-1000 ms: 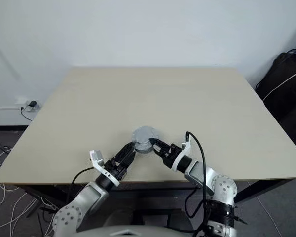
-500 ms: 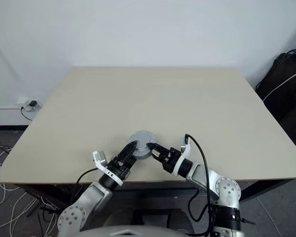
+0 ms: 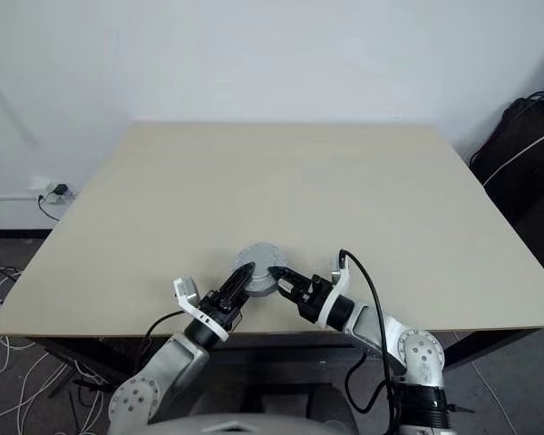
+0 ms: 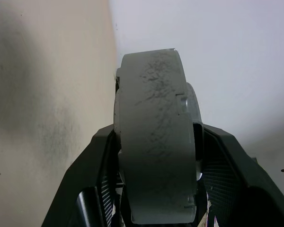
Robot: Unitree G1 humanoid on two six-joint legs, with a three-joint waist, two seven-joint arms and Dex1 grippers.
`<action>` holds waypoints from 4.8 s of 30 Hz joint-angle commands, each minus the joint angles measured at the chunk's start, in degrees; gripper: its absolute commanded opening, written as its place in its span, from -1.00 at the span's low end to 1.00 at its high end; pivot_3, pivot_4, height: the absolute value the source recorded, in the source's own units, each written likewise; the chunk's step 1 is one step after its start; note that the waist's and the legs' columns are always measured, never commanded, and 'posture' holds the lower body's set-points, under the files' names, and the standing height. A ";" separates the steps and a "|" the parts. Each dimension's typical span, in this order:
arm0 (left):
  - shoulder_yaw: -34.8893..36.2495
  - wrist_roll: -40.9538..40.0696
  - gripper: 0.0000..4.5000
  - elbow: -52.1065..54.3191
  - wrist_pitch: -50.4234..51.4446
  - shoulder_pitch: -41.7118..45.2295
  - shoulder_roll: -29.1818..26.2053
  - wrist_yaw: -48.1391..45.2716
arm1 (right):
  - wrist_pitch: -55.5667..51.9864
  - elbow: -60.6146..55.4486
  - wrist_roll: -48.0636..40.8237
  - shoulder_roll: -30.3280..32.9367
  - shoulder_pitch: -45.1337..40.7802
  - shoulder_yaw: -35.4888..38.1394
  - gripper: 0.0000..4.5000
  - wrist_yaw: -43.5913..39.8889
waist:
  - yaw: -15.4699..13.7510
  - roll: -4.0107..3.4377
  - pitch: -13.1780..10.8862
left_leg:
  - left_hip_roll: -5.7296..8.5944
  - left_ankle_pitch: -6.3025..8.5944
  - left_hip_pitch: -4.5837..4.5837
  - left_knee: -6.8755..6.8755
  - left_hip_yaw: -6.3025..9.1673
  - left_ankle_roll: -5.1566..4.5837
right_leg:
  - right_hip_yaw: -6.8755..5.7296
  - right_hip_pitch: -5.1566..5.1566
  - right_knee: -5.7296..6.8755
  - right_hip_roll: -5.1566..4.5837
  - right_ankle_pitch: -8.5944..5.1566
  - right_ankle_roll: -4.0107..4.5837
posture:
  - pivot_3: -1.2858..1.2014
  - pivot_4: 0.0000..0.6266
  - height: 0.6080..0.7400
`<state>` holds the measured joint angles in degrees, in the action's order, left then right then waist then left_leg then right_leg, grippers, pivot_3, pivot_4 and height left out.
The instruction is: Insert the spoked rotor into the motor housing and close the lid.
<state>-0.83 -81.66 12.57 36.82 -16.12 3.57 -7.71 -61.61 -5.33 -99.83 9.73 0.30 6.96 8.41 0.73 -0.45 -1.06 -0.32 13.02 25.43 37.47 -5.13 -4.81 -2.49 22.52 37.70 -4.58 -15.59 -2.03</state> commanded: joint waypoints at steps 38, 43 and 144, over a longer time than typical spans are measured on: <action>18.35 16.86 -0.06 -22.07 -17.13 31.88 0.77 10.66 | 34.23 -13.23 69.62 10.91 4.63 -16.96 1.00 -20.79 | -1.20 0.56 -0.30 | 0.03 -0.01 0.11 0.60 -0.09 -0.29 | -0.09 -0.11 0.03 0.20 0.31 -0.46 | 0.03 -1.00 1.00; 21.90 20.35 -0.06 -32.49 -19.35 40.88 0.40 8.78 | 41.56 -12.25 75.92 9.38 6.19 -16.41 1.00 -22.79 | -1.68 0.73 -0.36 | 0.07 -0.02 0.12 0.63 -0.22 -0.36 | -0.06 -0.10 -0.04 0.13 0.48 -0.52 | 0.03 -1.00 1.00; -2.98 82.67 0.99 -11.59 -54.52 -0.52 -3.89 8.85 | 69.07 0.49 97.08 -6.26 14.21 -7.25 1.00 -12.27 | -0.11 0.11 0.34 | -0.06 -0.13 -0.60 -0.48 -0.76 0.03 | -0.16 0.03 0.05 -0.74 0.34 -0.04 | 0.03 -1.00 1.00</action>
<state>-3.62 0.28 0.25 -17.57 -17.33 -0.45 1.21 7.03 -3.09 -2.62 3.75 14.98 -0.63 -3.81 0.61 -0.34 -0.72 -0.38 12.89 24.83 36.98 -5.89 -4.78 -2.64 22.55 37.76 -5.32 -15.24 -2.07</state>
